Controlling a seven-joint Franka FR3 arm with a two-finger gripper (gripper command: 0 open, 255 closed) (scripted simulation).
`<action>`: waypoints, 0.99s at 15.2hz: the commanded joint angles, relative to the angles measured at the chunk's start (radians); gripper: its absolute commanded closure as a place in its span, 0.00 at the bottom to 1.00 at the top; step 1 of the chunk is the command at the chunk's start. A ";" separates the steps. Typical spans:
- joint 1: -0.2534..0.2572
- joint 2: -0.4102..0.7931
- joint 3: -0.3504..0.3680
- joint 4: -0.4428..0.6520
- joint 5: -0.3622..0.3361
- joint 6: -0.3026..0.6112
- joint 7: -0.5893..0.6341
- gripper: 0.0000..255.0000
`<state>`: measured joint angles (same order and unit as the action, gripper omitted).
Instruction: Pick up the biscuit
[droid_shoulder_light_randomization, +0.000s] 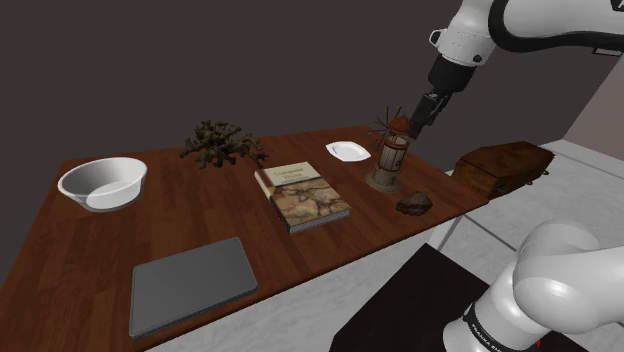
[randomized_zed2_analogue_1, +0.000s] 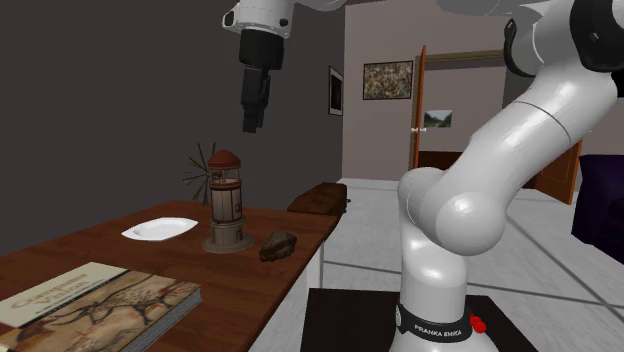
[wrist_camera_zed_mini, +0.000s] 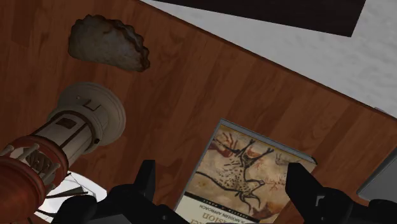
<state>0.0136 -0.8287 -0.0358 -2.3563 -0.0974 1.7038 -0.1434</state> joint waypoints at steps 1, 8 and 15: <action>0.000 0.000 0.000 0.000 0.000 0.000 0.000 0.00; 0.043 -0.065 -0.208 -0.208 -0.072 0.150 -0.330 0.00; 0.084 -0.003 -0.456 -0.313 -0.165 0.310 -0.679 0.00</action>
<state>0.0908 -0.8420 -0.4557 -2.6591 -0.2491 1.9933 -0.7656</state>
